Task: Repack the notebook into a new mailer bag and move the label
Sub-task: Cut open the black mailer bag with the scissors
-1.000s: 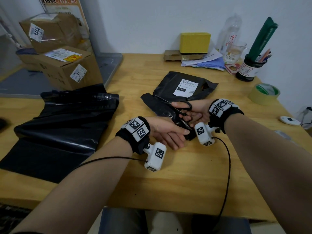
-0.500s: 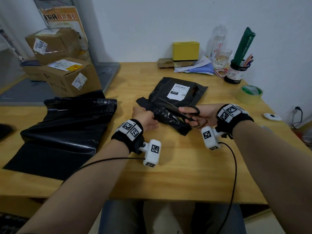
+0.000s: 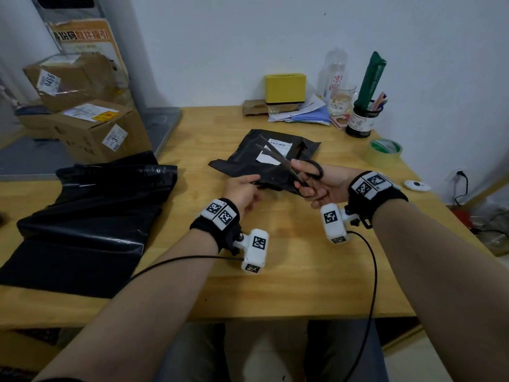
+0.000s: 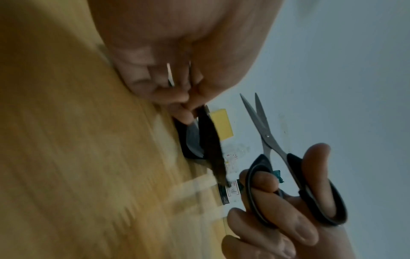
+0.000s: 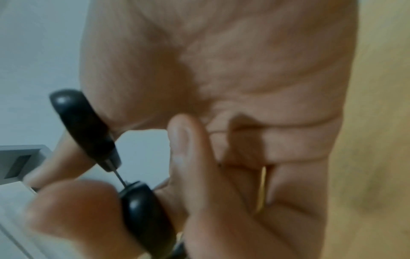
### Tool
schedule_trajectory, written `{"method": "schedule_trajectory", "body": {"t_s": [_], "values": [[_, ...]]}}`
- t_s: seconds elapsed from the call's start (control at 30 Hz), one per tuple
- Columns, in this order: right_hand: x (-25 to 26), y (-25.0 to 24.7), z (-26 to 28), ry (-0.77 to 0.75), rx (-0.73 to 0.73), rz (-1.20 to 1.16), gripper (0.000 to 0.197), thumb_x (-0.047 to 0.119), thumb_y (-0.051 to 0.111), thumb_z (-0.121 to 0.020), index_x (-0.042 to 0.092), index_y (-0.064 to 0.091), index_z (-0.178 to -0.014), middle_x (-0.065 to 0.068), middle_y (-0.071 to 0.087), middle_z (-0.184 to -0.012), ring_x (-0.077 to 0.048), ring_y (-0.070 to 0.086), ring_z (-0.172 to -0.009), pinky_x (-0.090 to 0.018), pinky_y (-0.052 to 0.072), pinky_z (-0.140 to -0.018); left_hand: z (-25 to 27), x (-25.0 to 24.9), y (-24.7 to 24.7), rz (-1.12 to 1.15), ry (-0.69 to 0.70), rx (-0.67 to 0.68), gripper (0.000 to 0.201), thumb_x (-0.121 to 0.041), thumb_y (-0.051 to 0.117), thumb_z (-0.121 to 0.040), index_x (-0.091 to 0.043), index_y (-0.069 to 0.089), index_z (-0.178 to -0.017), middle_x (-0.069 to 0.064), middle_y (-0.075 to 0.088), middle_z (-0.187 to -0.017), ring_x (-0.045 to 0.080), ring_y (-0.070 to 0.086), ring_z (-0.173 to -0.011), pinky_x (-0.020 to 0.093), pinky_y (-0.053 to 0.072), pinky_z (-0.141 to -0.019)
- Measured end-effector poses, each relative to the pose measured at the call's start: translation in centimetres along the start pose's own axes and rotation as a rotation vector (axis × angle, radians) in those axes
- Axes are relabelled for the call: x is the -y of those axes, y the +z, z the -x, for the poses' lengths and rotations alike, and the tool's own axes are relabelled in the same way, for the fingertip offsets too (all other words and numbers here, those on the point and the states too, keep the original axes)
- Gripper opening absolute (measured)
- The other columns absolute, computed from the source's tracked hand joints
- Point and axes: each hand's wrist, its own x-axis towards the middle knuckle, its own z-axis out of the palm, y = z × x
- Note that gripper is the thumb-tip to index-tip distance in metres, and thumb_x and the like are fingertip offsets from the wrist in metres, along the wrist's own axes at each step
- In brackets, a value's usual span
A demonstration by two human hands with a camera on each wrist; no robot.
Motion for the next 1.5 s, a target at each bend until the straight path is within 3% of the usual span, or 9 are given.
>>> {"method": "schedule_trajectory", "body": {"t_s": [0.1, 0.27, 0.4, 0.5, 0.6, 0.67, 0.8, 0.97, 1.5], "values": [[0.1, 0.0, 0.3, -0.023, -0.036, 0.000, 0.054, 0.074, 0.059, -0.078, 0.020, 0.061, -0.078, 0.004, 0.045, -0.059, -0.006, 0.027, -0.040, -0.024, 0.035, -0.055, -1.2, 0.4, -0.6, -0.040, 0.065, -0.180, 0.042, 0.006, 0.056, -0.087, -0.021, 0.072, -0.115, 0.011, 0.071, -0.083, 0.019, 0.047, -0.046, 0.019, 0.032, -0.035], [0.1, -0.1, 0.2, -0.033, -0.048, -0.023, 0.054, 0.074, 0.060, -0.080, 0.020, 0.061, -0.080, 0.004, 0.046, -0.062, -0.007, 0.026, -0.043, -0.024, 0.032, -0.054, -1.9, 0.7, -2.3, -0.113, 0.037, -0.199, 0.010, -0.018, 0.077, -0.082, -0.013, 0.076, -0.091, 0.006, 0.068, -0.066, 0.013, 0.053, -0.040, 0.022, 0.036, -0.040], [0.1, 0.1, -0.2, 0.008, -0.064, 0.013, 0.056, 0.076, 0.058, -0.080, 0.020, 0.058, -0.080, 0.005, 0.045, -0.061, -0.007, 0.025, -0.044, -0.025, 0.026, -0.054, -3.0, 0.6, -2.9, -0.097, 0.042, -0.306, 0.031, -0.037, 0.077, -0.080, -0.013, 0.065, -0.065, 0.007, 0.062, -0.062, 0.025, 0.056, -0.053, 0.033, 0.050, -0.060], [0.2, 0.3, -0.6, 0.056, -0.104, 0.053, 0.057, 0.077, 0.056, -0.080, 0.020, 0.056, -0.081, 0.006, 0.046, -0.059, -0.007, 0.025, -0.044, -0.022, 0.025, -0.049, -3.7, 0.3, -3.6, 0.011, 0.009, -0.378, 0.033, -0.036, 0.076, -0.081, -0.012, 0.058, -0.067, 0.009, 0.061, -0.071, 0.027, 0.059, -0.060, 0.041, 0.059, -0.067], [0.1, 0.7, -1.1, 0.114, -0.101, 0.109, 0.062, 0.081, 0.059, -0.074, 0.019, 0.056, -0.080, 0.007, 0.049, -0.057, -0.007, 0.029, -0.042, -0.020, 0.024, -0.045, -4.2, 0.4, -4.5, 0.139, -0.032, -0.407, 0.023, -0.026, 0.074, -0.085, -0.009, 0.061, -0.076, 0.012, 0.066, -0.079, 0.027, 0.063, -0.069, 0.035, 0.056, -0.055], [0.1, 1.0, -1.6, 0.143, -0.075, 0.145, 0.067, 0.084, 0.063, -0.066, 0.018, 0.056, -0.080, 0.005, 0.052, -0.059, -0.006, 0.032, -0.041, -0.019, 0.025, -0.041, -4.2, 0.3, -4.8, 0.237, -0.046, -0.407, 0.019, -0.015, 0.069, -0.089, -0.003, 0.062, -0.102, 0.013, 0.068, -0.084, 0.024, 0.065, -0.070, 0.030, 0.047, -0.051], [0.0, 1.9, -2.8, 0.181, -0.019, 0.183, 0.083, 0.090, 0.073, -0.043, 0.018, 0.058, -0.080, 0.003, 0.053, -0.063, -0.006, 0.033, -0.039, -0.017, 0.023, -0.039, -4.2, -0.2, -5.0, 0.270, -0.092, -0.309, 0.059, -0.011, 0.068, -0.090, -0.012, 0.040, -0.141, 0.014, 0.068, -0.100, 0.023, 0.068, -0.074, 0.033, 0.052, -0.053], [0.2, 2.8, -4.3, 0.279, 0.100, 0.206, 0.075, 0.086, 0.073, -0.050, 0.017, 0.058, -0.074, 0.001, 0.054, -0.062, -0.005, 0.033, -0.034, -0.014, 0.024, -0.034, -4.6, -1.0, -5.2, 0.189, -0.118, -0.258, 0.024, -0.026, 0.067, -0.092, -0.011, 0.062, -0.111, 0.007, 0.067, -0.089, 0.023, 0.067, -0.066, 0.030, 0.053, -0.050], [2.8, 5.3, -8.6, 0.271, 0.059, 0.059, 0.065, 0.075, 0.058, -0.081, 0.010, 0.052, -0.078, -0.002, 0.051, -0.059, -0.006, 0.031, -0.029, -0.012, 0.026, -0.028, -5.1, -0.9, -6.5, 0.123, -0.192, -0.080, 0.017, -0.008, 0.046, -0.093, -0.002, 0.059, -0.103, 0.014, 0.070, -0.080, 0.027, 0.069, -0.059, 0.035, 0.061, -0.053]]}}
